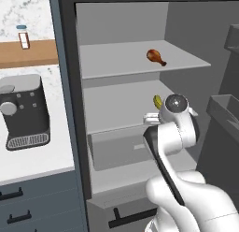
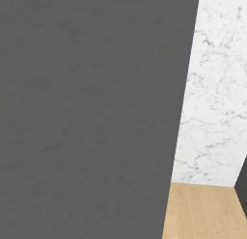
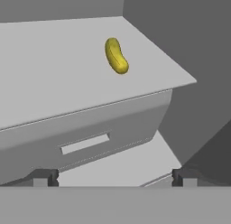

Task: Place one cucumber and one chicken drumstick in each tupperware on the nearby counter, to pack two identical lunches.

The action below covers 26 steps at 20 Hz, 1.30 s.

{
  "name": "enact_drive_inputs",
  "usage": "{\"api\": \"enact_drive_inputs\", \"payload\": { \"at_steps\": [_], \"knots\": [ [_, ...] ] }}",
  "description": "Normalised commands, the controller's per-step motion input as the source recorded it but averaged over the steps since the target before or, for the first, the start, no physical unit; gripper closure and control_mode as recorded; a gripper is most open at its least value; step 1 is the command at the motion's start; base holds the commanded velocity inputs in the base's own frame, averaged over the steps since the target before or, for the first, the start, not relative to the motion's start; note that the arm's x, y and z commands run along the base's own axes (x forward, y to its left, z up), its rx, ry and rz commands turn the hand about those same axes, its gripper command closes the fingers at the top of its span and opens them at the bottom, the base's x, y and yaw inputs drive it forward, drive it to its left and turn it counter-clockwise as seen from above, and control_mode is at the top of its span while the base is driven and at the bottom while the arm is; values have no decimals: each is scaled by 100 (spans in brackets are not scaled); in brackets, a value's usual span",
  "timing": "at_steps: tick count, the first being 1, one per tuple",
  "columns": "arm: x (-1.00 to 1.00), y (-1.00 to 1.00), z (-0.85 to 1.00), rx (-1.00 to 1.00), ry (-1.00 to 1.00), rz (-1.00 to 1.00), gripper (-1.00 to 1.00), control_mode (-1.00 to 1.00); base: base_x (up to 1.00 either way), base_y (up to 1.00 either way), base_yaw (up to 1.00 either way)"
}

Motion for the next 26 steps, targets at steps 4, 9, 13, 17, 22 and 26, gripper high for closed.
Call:
{"api": "enact_drive_inputs", "payload": {
  "at_steps": [4,9,13,17,22,26],
  "knots": [
    [72,-24,0,6,4,-3,-100,-100,0,0,0],
    [84,-21,-3,2,8,-4,-100,-100,0,0,0],
    [82,-21,-13,0,5,-4,-100,-100,0,0,0],
    [71,-32,-7,0,7,-2,-100,-100,0,0,0],
    [69,-24,-13,0,7,-1,-100,-100,0,0,0],
    [63,-18,-25,0,5,0,-100,-100,0,0,0]
  ]
}}
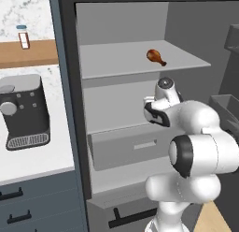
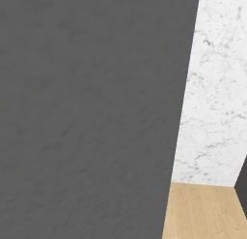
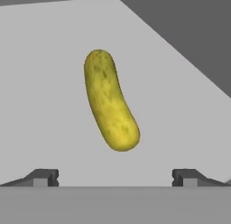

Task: Place one cucumber and one chicken drumstick in each tupperware on the nearby counter, to pack two identical lunches.

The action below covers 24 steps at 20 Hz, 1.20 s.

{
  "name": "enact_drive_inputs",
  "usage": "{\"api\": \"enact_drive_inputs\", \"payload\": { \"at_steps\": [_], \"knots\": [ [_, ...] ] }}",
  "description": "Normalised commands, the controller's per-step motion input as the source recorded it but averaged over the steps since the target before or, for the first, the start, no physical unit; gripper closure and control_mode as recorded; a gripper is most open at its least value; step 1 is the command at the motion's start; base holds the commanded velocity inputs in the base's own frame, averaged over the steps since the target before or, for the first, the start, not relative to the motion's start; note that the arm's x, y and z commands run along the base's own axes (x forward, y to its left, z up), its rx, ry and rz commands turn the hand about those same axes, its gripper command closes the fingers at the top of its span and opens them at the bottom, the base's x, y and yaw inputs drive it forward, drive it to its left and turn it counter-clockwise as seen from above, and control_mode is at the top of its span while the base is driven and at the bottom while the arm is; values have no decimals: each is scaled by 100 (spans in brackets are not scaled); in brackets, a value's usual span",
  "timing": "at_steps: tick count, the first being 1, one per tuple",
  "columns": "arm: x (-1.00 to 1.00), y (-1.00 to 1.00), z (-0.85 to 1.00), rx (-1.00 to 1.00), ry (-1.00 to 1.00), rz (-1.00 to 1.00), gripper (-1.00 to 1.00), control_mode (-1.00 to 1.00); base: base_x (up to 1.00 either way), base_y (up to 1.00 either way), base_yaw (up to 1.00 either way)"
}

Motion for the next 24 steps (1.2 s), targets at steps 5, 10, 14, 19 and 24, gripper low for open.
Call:
{"api": "enact_drive_inputs", "payload": {
  "at_steps": [5,10,14,19,24],
  "knots": [
    [56,-9,-26,0,2,0,-100,-100,0,0,0],
    [52,-18,-26,0,1,0,-100,-100,0,0,0],
    [43,-24,-31,0,1,0,-100,-100,0,0,0],
    [7,-1,-49,0,1,0,100,-100,0,0,0],
    [-51,15,-37,0,-13,5,100,-100,0,0,0]
  ]
}}
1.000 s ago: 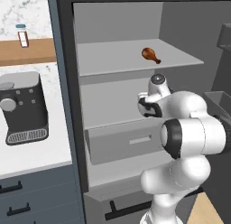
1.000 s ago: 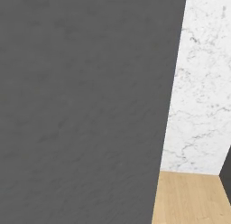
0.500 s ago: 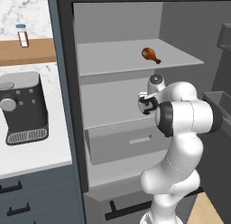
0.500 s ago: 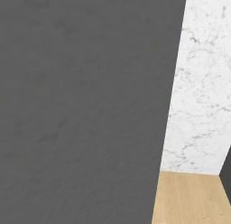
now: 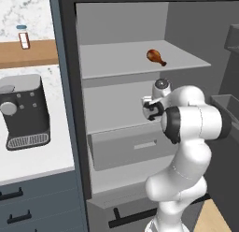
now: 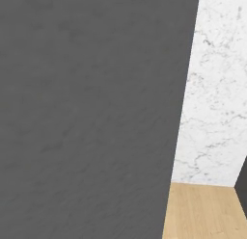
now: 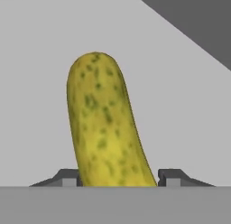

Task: Place one cucumber and one chicken drumstick in each tupperware on the nearby counter, to pack two identical lunches.

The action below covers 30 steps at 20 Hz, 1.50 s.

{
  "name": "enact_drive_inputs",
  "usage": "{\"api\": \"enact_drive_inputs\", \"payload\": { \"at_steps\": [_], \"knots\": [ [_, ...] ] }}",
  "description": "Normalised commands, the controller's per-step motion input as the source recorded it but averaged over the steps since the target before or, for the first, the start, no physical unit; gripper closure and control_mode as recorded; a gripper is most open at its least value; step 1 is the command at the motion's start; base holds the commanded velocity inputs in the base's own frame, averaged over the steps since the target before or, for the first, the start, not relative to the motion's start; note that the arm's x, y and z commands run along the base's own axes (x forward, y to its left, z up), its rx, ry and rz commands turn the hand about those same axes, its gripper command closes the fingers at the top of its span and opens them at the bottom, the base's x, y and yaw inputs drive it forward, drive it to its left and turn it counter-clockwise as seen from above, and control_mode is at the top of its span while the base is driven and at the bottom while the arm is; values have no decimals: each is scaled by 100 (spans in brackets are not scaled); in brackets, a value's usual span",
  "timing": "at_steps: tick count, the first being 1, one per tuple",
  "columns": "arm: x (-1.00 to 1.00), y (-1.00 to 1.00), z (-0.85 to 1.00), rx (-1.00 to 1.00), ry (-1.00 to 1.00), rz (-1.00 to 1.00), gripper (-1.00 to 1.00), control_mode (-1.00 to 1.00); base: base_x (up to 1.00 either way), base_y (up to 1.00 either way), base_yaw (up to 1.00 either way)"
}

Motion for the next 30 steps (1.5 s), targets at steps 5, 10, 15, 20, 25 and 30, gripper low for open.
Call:
{"api": "enact_drive_inputs", "payload": {
  "at_steps": [5,10,15,20,25,30],
  "knots": [
    [-100,46,-6,-1,-7,13,100,-100,0,0,0],
    [-100,54,48,-3,-1,10,100,-100,0,0,0],
    [-100,66,98,-5,24,8,100,-100,0,0,0],
    [-100,85,76,-10,35,10,100,-100,0,0,0],
    [-100,33,13,-5,-1,8,100,-100,0,0,0],
    [-100,0,48,0,-18,2,100,-100,0,0,0]
  ]
}}
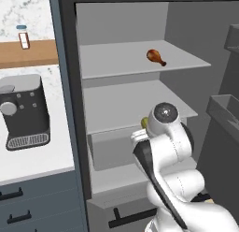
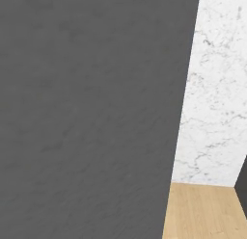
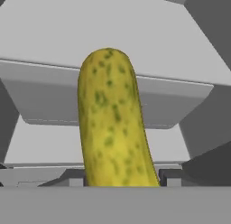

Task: Place one cucumber and one chicken drumstick in each tupperware on the nearby counter, to pack two identical lunches.

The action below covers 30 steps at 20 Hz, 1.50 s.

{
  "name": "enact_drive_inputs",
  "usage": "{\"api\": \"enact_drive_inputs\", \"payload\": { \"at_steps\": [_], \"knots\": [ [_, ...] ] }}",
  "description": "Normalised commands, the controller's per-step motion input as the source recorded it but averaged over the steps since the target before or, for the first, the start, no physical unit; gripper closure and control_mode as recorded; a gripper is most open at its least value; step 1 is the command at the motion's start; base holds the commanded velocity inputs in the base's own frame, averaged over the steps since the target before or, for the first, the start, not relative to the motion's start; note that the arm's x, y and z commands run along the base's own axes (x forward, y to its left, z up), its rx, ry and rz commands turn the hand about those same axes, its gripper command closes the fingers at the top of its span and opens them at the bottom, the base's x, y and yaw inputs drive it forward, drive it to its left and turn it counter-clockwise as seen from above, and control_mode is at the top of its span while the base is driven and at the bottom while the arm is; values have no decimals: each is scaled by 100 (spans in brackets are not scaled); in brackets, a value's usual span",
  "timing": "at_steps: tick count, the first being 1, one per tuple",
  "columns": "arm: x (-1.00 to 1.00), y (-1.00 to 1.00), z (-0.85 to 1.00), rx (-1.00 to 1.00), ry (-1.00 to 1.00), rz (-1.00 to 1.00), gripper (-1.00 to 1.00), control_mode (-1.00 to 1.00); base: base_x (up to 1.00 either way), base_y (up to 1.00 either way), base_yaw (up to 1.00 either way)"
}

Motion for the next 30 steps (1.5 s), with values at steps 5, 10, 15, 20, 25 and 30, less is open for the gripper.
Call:
{"api": "enact_drive_inputs", "payload": {
  "at_steps": [5,10,15,20,25,30],
  "knots": [
    [-95,-1,61,0,-7,9,100,-100,0,0,0],
    [-79,-2,44,2,-10,10,100,100,-20,0,3],
    [0,0,0,0,0,0,100,100,-100,-10,10],
    [0,0,0,0,0,0,100,100,-83,82,5],
    [0,0,0,0,0,0,100,100,-12,100,0],
    [0,0,0,0,0,0,100,100,30,100,-2]
  ]
}}
